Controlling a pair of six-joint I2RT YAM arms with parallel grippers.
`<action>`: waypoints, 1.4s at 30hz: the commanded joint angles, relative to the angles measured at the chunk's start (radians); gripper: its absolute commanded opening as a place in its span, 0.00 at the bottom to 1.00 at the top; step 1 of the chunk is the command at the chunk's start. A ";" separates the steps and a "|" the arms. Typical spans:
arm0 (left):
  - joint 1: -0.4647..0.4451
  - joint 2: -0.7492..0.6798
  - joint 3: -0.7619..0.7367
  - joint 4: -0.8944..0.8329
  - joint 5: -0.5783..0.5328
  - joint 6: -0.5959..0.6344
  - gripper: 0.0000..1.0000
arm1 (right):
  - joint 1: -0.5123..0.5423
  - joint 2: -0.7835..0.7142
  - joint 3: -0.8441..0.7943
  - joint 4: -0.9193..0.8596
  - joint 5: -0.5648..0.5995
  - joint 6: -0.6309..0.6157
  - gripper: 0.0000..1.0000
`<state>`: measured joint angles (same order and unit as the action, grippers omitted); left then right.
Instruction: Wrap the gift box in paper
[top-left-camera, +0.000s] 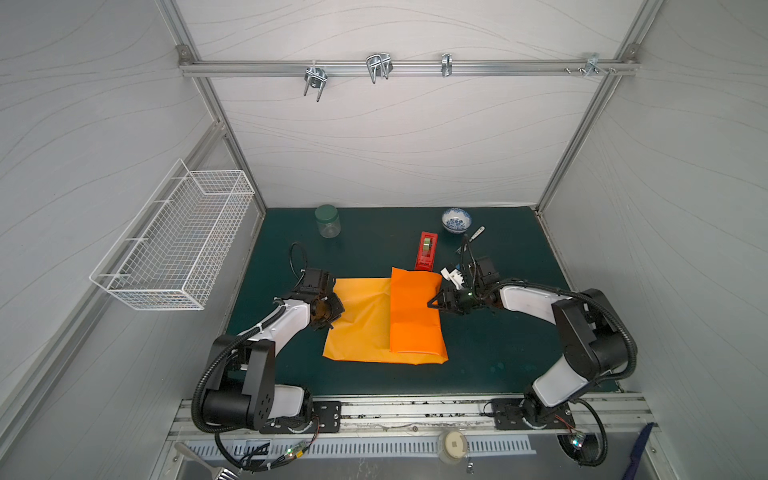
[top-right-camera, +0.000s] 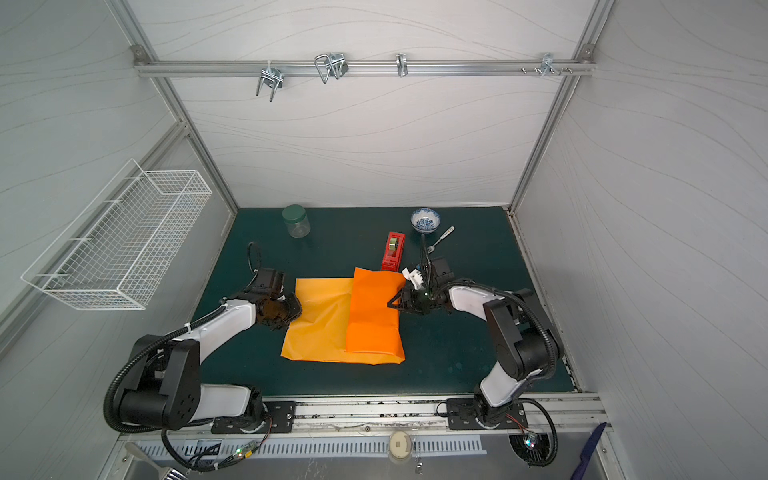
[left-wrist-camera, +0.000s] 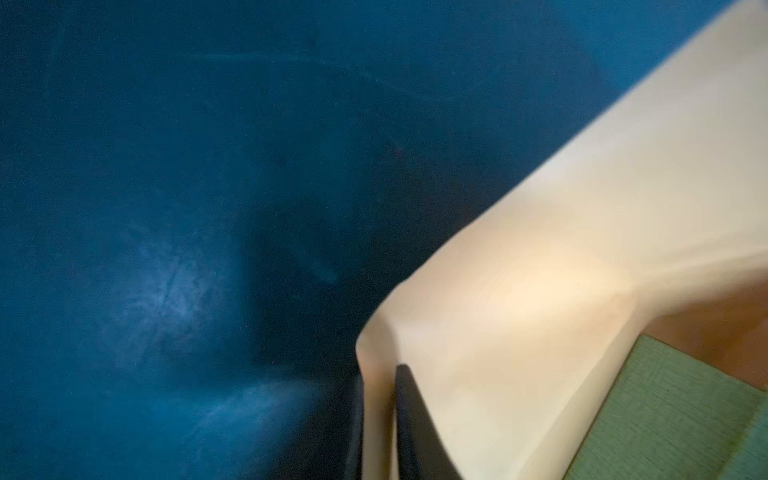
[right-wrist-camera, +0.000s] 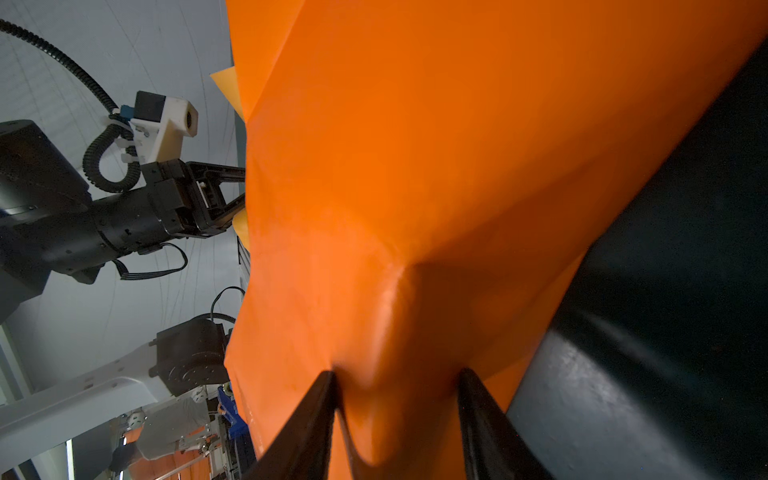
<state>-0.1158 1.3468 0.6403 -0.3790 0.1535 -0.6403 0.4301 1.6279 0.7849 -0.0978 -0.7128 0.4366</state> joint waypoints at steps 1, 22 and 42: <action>0.003 -0.040 0.024 0.047 0.029 -0.004 0.10 | 0.032 0.062 -0.032 -0.108 0.144 -0.027 0.48; -0.187 -0.232 0.196 -0.146 -0.074 0.051 0.00 | 0.036 0.068 -0.022 -0.109 0.150 -0.026 0.47; -0.462 -0.063 0.456 -0.302 -0.240 -0.018 0.00 | 0.047 0.063 -0.018 -0.111 0.151 -0.022 0.47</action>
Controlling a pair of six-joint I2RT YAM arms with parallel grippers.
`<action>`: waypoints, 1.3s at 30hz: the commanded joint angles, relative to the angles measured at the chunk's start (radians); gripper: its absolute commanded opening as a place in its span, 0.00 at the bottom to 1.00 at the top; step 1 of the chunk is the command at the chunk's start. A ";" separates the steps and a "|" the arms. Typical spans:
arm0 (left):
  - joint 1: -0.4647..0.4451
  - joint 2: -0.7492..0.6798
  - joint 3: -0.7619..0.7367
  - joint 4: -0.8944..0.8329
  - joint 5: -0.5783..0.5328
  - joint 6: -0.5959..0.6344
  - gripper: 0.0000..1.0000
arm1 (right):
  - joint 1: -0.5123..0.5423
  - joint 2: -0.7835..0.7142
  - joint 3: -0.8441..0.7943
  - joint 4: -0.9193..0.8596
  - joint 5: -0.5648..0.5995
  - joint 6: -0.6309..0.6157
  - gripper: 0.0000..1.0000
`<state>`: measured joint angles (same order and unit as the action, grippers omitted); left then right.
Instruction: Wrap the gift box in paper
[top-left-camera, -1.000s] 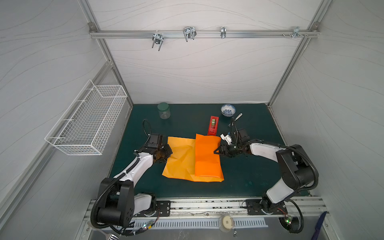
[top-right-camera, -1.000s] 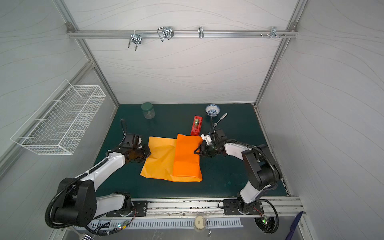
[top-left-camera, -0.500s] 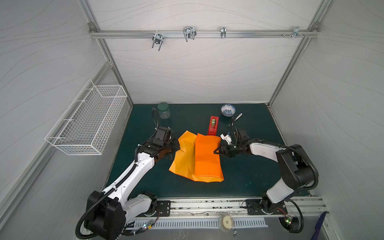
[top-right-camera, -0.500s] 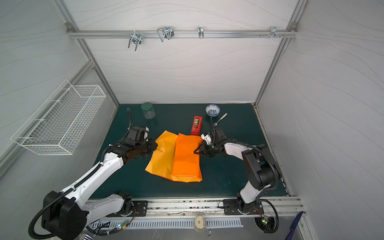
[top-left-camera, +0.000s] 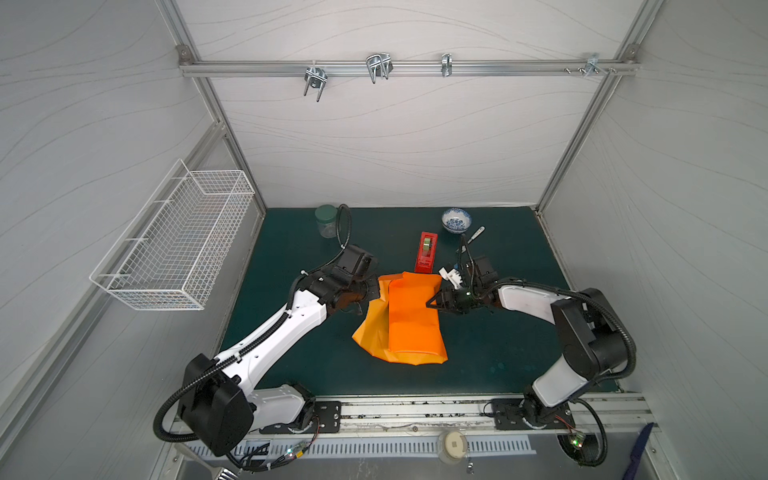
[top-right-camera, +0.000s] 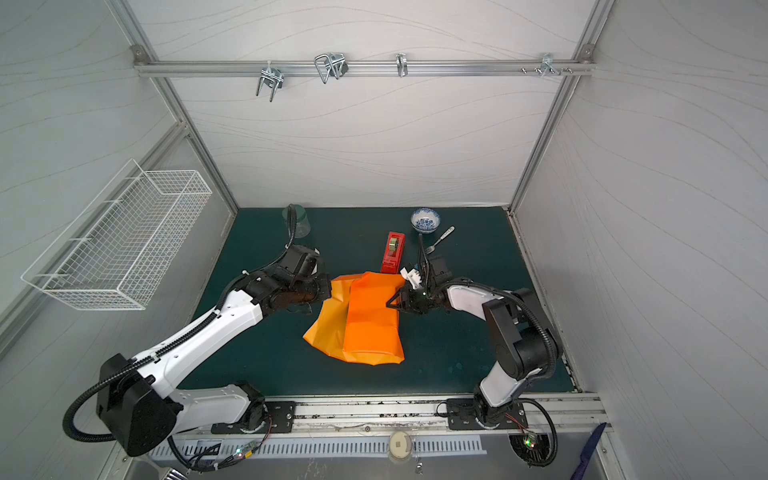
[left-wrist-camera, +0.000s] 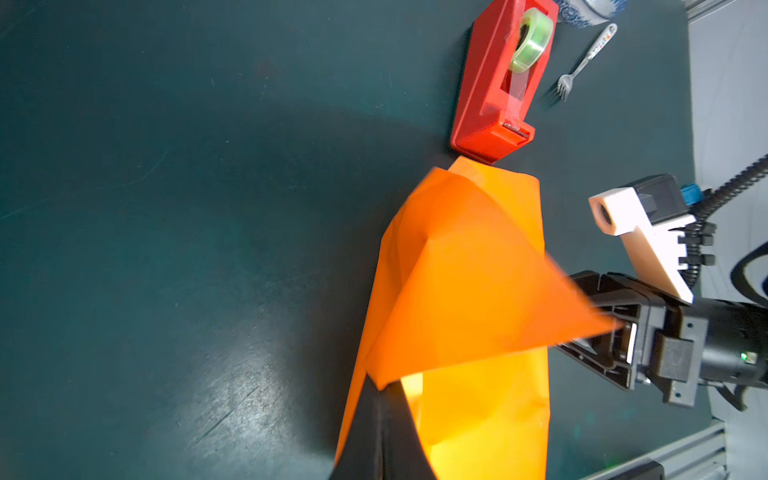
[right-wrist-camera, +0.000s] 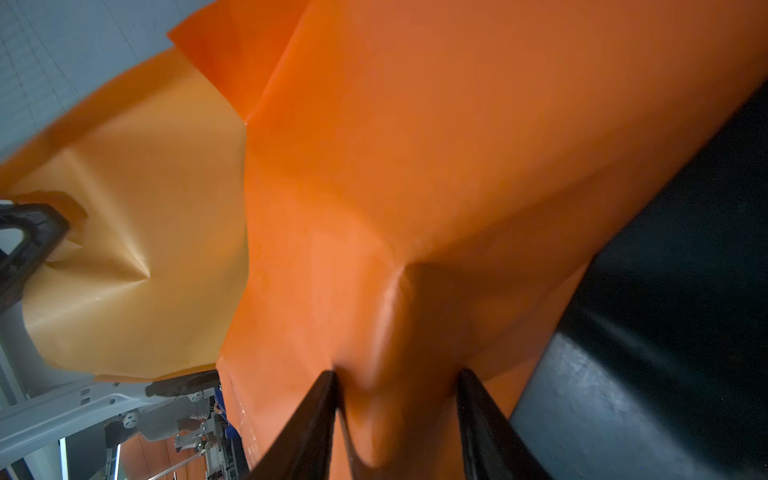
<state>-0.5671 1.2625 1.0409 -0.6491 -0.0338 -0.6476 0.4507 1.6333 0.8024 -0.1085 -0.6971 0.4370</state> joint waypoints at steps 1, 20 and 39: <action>-0.010 0.030 0.062 -0.038 -0.064 -0.010 0.00 | 0.026 0.053 -0.035 -0.101 0.136 -0.022 0.47; 0.068 -0.028 0.041 -0.005 -0.038 -0.017 0.00 | 0.031 0.036 -0.033 -0.112 0.145 -0.025 0.47; -0.086 0.090 0.134 -0.039 -0.114 0.001 0.00 | 0.048 0.022 -0.010 -0.149 0.162 -0.032 0.47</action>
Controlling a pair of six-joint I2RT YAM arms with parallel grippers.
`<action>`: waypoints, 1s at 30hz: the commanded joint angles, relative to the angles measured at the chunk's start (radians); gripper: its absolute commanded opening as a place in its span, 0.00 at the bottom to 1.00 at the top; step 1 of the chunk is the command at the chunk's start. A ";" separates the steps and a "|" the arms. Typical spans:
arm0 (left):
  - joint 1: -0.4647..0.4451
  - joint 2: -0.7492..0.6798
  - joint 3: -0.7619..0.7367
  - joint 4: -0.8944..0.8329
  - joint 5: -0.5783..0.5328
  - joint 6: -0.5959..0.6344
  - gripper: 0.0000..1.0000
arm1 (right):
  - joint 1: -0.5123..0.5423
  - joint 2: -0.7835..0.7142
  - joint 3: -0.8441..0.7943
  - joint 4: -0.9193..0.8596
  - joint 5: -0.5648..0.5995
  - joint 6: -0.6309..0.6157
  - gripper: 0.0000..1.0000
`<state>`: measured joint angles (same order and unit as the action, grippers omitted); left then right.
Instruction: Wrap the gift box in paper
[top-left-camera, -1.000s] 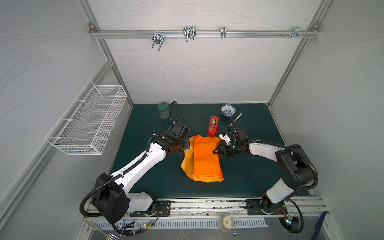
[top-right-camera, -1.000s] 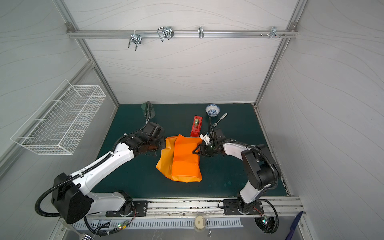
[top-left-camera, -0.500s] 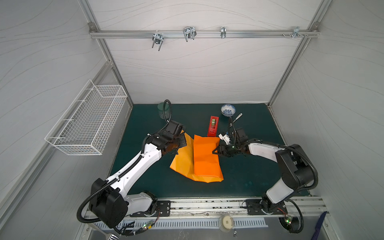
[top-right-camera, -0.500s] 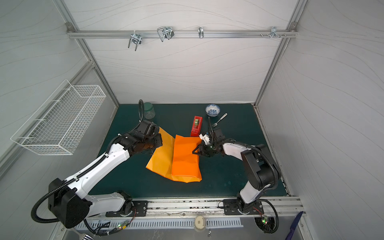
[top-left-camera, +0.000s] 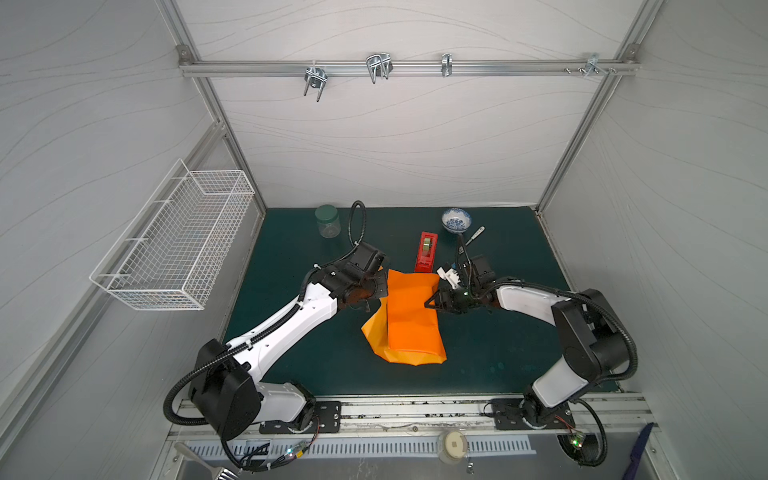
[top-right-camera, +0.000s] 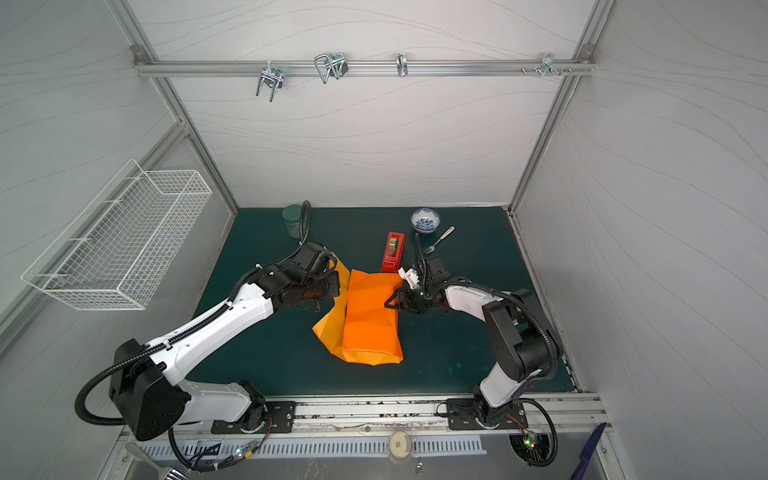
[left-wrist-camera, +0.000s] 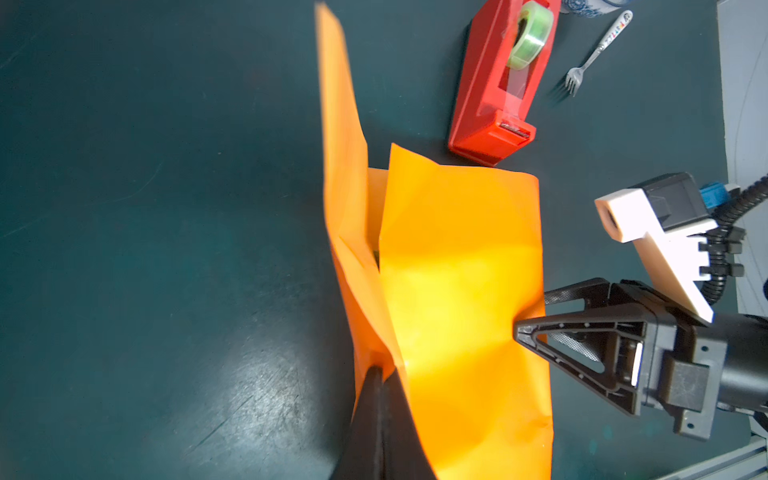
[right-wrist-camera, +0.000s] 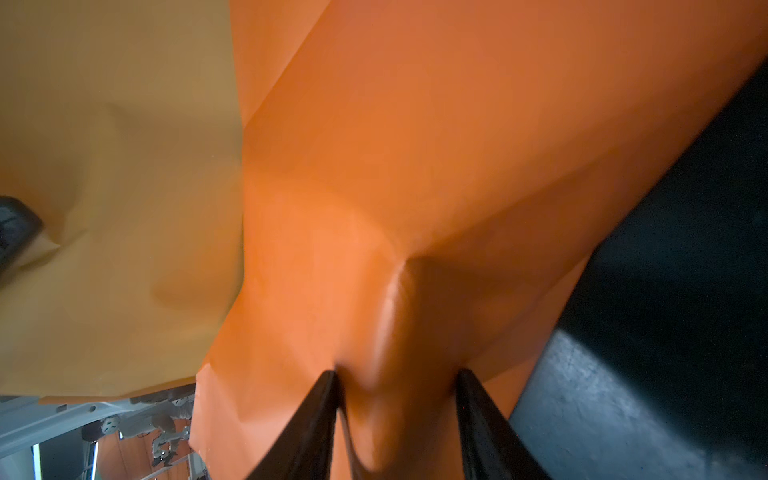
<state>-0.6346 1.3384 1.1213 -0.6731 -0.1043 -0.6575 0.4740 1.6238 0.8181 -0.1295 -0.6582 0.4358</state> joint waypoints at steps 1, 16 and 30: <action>-0.024 0.023 0.060 -0.021 -0.049 0.015 0.00 | 0.026 0.030 -0.025 -0.129 0.124 -0.031 0.47; -0.116 0.112 0.111 -0.042 -0.059 0.025 0.00 | 0.038 0.036 -0.010 -0.142 0.132 -0.032 0.47; -0.188 0.218 0.165 -0.035 -0.045 0.017 0.00 | 0.040 0.029 0.001 -0.154 0.135 -0.041 0.47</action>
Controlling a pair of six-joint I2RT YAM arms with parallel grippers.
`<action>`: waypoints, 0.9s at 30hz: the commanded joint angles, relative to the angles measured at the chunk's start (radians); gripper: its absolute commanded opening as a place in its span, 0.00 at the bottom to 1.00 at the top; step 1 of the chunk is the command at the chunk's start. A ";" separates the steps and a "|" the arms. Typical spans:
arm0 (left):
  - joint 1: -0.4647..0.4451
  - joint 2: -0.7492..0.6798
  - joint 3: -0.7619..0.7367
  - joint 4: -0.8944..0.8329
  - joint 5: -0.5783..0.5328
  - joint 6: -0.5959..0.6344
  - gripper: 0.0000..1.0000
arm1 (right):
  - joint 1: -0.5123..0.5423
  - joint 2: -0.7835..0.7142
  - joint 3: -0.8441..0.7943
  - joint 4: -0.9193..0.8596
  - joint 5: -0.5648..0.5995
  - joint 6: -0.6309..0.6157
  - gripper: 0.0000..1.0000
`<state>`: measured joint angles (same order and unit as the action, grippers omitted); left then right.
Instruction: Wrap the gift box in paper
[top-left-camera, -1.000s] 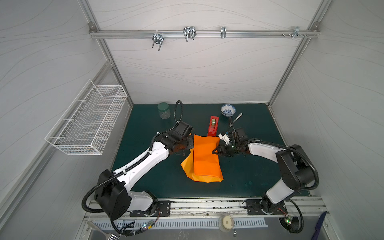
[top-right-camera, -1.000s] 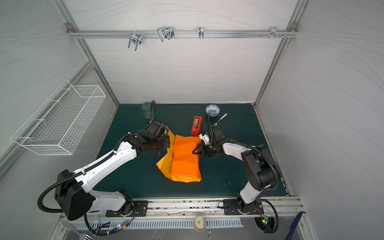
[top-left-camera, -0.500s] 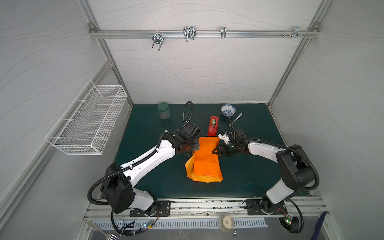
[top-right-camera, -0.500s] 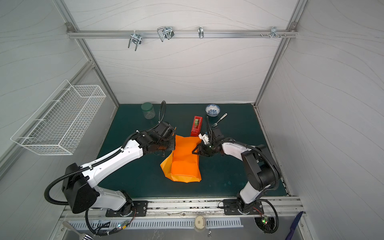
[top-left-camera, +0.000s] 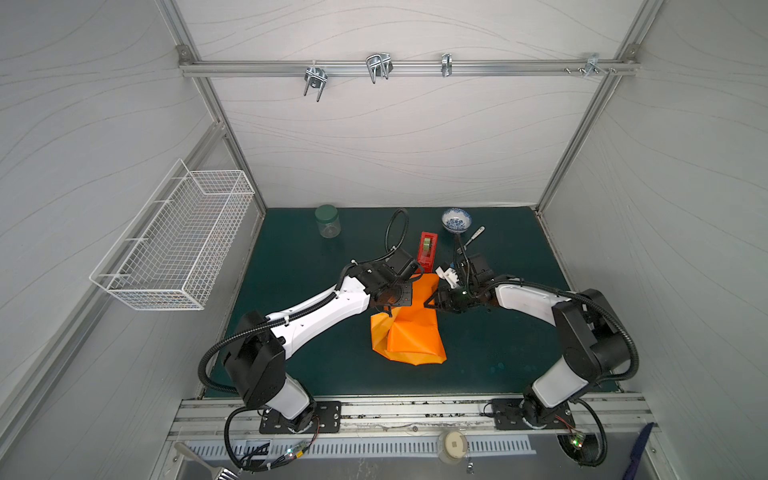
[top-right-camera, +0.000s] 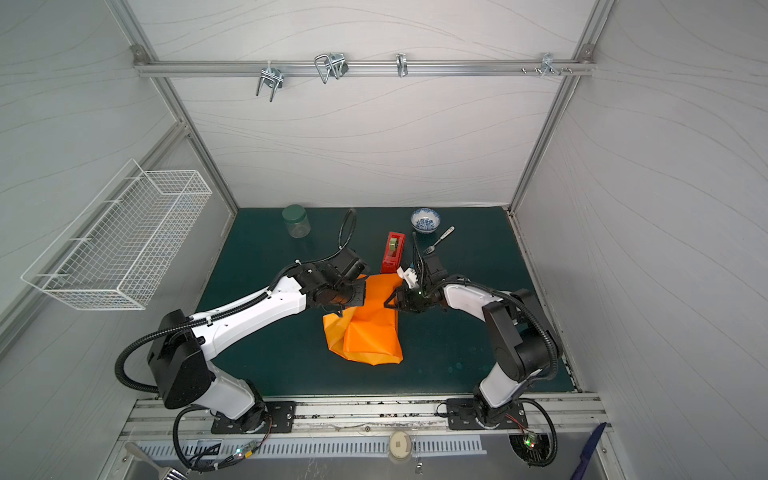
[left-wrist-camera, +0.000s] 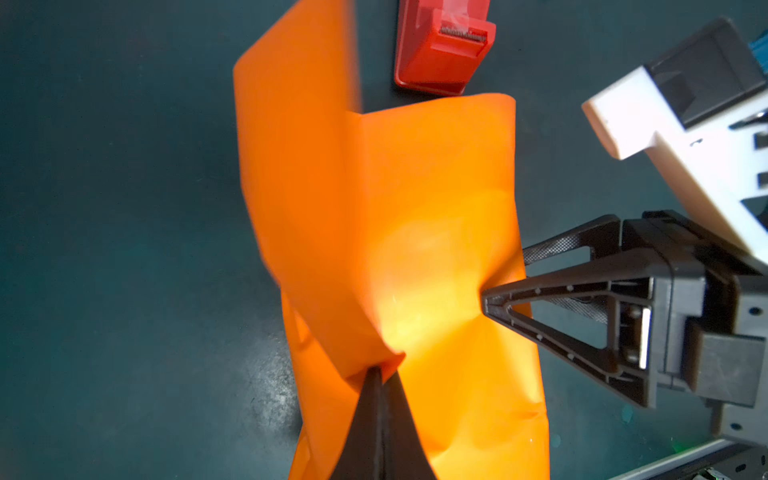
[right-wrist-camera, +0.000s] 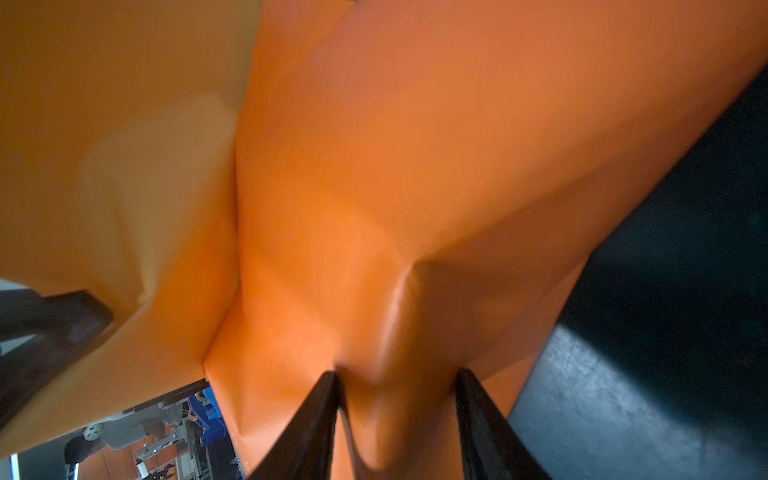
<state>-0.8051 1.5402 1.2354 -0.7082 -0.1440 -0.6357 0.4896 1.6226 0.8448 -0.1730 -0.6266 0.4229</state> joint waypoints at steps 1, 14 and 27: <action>-0.022 0.021 0.053 -0.001 -0.006 -0.005 0.00 | 0.024 0.029 -0.026 -0.111 0.102 -0.028 0.47; -0.037 0.003 0.021 -0.029 0.014 -0.015 0.00 | 0.027 0.017 -0.034 -0.113 0.102 -0.032 0.47; 0.004 -0.121 -0.009 0.018 0.053 -0.032 0.00 | 0.035 0.002 -0.038 -0.125 0.110 -0.035 0.47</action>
<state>-0.8066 1.4361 1.2156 -0.7238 -0.1249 -0.6514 0.4995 1.6085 0.8448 -0.1810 -0.5987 0.4179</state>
